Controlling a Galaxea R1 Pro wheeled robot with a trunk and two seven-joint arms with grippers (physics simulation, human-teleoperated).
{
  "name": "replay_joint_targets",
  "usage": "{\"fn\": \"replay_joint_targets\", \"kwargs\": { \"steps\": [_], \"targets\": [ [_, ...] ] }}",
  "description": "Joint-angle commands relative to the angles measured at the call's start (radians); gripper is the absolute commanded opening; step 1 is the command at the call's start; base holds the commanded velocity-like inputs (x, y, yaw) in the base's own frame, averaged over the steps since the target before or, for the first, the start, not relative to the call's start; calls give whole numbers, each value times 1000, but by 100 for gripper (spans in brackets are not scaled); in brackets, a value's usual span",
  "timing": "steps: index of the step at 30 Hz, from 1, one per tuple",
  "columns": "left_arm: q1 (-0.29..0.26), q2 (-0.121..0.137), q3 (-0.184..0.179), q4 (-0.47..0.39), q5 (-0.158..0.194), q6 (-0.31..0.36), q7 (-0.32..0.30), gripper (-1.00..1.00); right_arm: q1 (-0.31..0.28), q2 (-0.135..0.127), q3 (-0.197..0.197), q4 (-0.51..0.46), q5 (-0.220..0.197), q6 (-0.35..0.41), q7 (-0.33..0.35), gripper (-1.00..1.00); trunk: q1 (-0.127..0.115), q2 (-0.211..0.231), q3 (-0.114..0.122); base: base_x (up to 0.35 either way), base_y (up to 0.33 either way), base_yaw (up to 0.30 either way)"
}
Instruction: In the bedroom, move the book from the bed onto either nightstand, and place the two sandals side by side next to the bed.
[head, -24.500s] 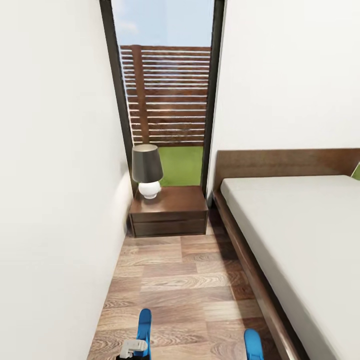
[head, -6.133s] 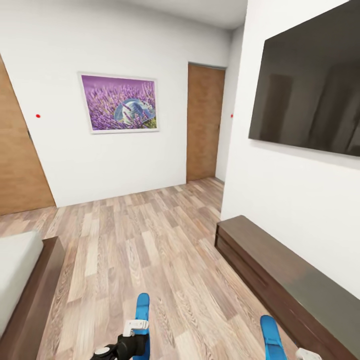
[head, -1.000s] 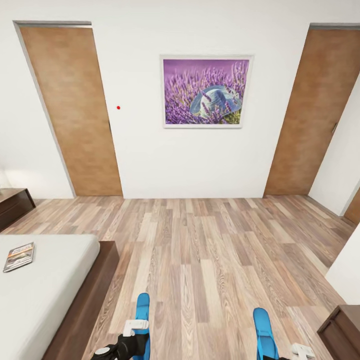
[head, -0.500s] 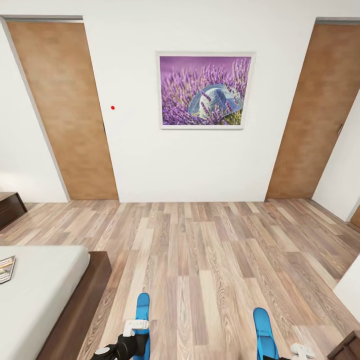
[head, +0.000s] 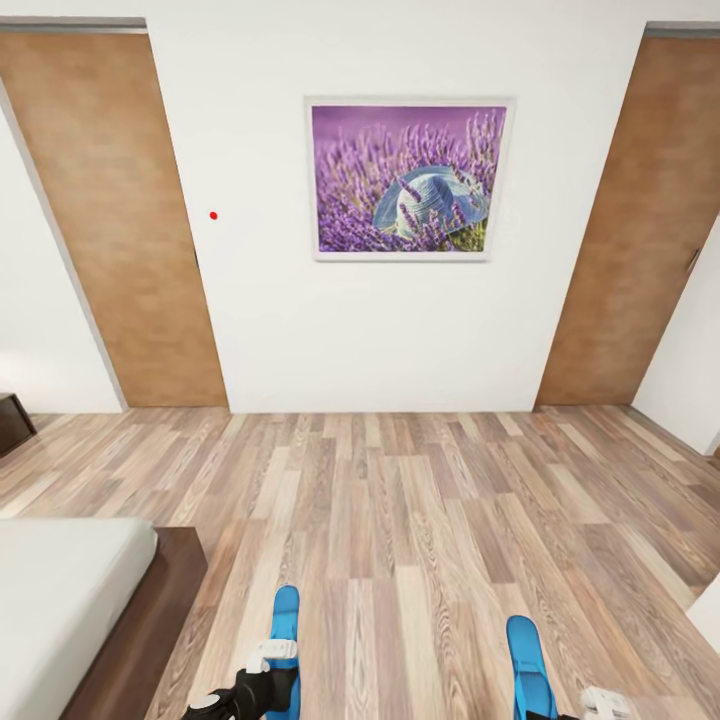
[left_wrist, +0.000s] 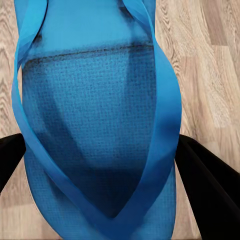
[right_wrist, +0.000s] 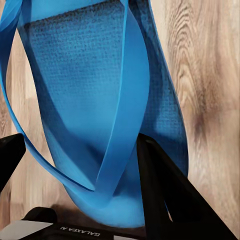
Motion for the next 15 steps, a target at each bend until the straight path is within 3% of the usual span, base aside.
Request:
{"fn": "replay_joint_targets", "kwargs": {
  "steps": [1,15],
  "targets": [
    [-1,0,0,1,7,-2,-3,-100,-1,0,-6,0,-3,7,5,-100,1,-1,-1,325,-74,0],
    [-1,-1,0,1,9,-2,-3,-100,-1,0,-6,-1,-2,7,5,-100,1,-1,-1,325,-51,2]
  ]
}}
